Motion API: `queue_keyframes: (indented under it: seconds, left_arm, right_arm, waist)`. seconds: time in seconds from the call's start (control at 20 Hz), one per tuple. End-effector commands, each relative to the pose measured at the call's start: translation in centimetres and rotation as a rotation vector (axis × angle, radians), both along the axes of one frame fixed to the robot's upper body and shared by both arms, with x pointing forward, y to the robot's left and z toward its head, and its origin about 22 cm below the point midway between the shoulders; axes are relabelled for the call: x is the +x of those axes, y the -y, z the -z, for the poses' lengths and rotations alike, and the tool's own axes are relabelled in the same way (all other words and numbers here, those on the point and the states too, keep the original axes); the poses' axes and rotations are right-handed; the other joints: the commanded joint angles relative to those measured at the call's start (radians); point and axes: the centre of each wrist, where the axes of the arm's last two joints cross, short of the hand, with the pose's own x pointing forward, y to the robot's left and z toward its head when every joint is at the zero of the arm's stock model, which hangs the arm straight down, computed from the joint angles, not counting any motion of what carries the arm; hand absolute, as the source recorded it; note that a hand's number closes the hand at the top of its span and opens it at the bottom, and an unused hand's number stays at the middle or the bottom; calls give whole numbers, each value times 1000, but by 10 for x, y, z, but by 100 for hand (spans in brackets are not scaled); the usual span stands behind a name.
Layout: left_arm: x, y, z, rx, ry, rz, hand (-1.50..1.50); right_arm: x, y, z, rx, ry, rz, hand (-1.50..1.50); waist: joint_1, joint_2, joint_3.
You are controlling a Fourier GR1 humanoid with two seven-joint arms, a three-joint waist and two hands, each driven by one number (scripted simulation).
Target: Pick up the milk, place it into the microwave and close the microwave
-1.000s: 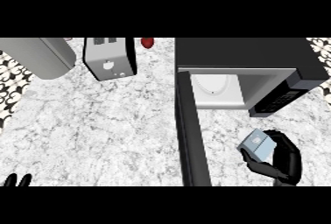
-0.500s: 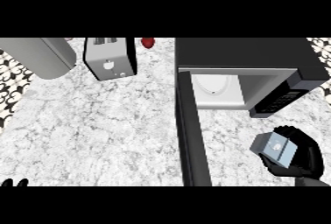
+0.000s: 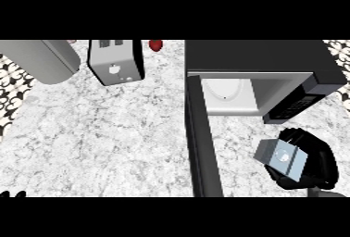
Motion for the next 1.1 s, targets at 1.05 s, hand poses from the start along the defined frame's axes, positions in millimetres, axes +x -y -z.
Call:
queue_keyframes:
  seconds: [1.05]
  left_arm:
    - [8,-5,6,1,-2,42,-150]
  right_arm:
    - [150,-88,-57,-198,-72,81,150]
  waist:
    - [53,16,2]
